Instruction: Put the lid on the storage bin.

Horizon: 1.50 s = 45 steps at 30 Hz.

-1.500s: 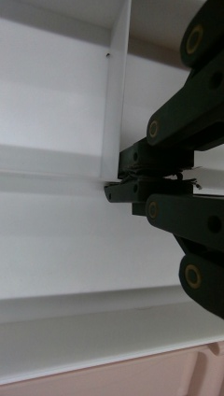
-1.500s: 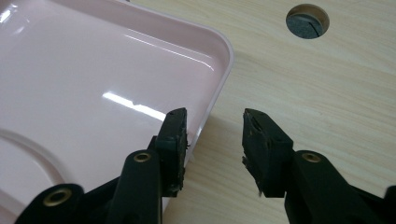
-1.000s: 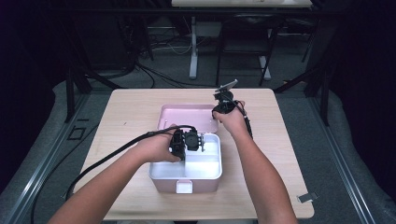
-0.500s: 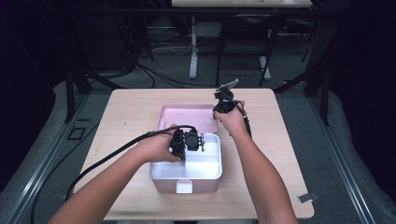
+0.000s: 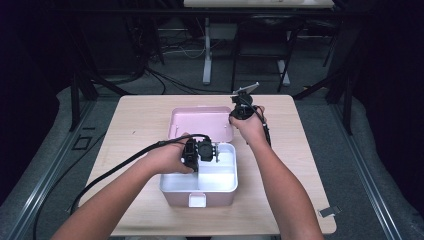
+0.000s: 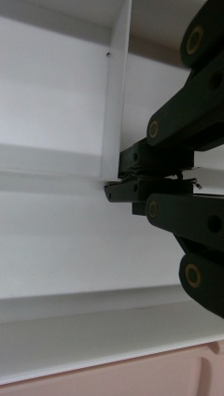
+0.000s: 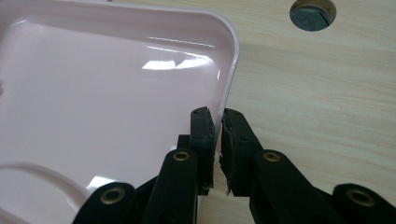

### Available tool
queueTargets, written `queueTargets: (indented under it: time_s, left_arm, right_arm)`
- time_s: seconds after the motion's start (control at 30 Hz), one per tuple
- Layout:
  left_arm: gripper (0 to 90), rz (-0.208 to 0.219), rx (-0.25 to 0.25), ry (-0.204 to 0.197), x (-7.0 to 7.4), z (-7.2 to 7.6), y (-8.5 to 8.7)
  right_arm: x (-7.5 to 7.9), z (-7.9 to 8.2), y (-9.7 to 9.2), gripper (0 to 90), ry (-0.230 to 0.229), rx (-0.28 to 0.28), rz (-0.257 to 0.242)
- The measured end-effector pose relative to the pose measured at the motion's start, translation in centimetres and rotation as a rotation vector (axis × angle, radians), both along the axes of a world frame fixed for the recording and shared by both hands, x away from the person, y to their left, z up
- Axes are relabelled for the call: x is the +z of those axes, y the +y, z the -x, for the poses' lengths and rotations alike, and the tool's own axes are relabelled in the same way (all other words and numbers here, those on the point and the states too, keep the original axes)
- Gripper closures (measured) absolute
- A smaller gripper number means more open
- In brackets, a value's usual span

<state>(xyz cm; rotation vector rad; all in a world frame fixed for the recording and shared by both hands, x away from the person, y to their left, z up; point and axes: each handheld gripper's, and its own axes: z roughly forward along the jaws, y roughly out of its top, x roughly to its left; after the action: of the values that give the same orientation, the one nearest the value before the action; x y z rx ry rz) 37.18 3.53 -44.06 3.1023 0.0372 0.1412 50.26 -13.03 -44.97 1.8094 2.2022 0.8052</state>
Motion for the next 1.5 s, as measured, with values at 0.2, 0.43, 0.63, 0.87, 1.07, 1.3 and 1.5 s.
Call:
queueTargets:
  time_s: [0.2, 0.43, 0.63, 0.87, 1.07, 1.3, 1.5]
  left_arm:
    - [86.7, -0.001, -0.001, 0.001, 0.0, 0.0, 0.0]
    - [86.8, -0.004, -0.001, 0.008, 0.0, -0.1, 0.0]
    - [86.8, -0.004, -0.001, 0.008, 0.0, -0.1, 0.0]
    - [86.8, -0.001, -0.001, 0.008, 0.0, -0.1, 0.0]
    - [86.7, -0.002, 0.001, -0.001, 0.0, 0.0, 0.0]
    - [86.2, 0.005, 0.007, -0.02, 0.0, 0.2, 0.1]
    - [80.0, 0.009, 0.032, -0.057, 0.1, 0.5, 0.3]
  right_arm:
    - [1.3, 0.9, -0.5, 84.4, -0.051, 0.014, -0.038]
    - [2.6, 2.1, -0.6, 85.6, -0.115, 0.028, -0.039]
    - [3.5, 3.2, -0.7, 86.1, -0.156, 0.042, -0.037]
    - [4.7, 5.1, -0.9, 86.7, -0.211, 0.088, -0.046]
    - [4.9, 6.6, -1.0, 87.2, -0.287, 0.081, -0.04]
    - [5.2, 8.5, -1.1, 87.3, -0.369, 0.101, -0.032]
    - [5.4, 9.0, -1.1, 87.5, -0.376, 0.11, -0.038]
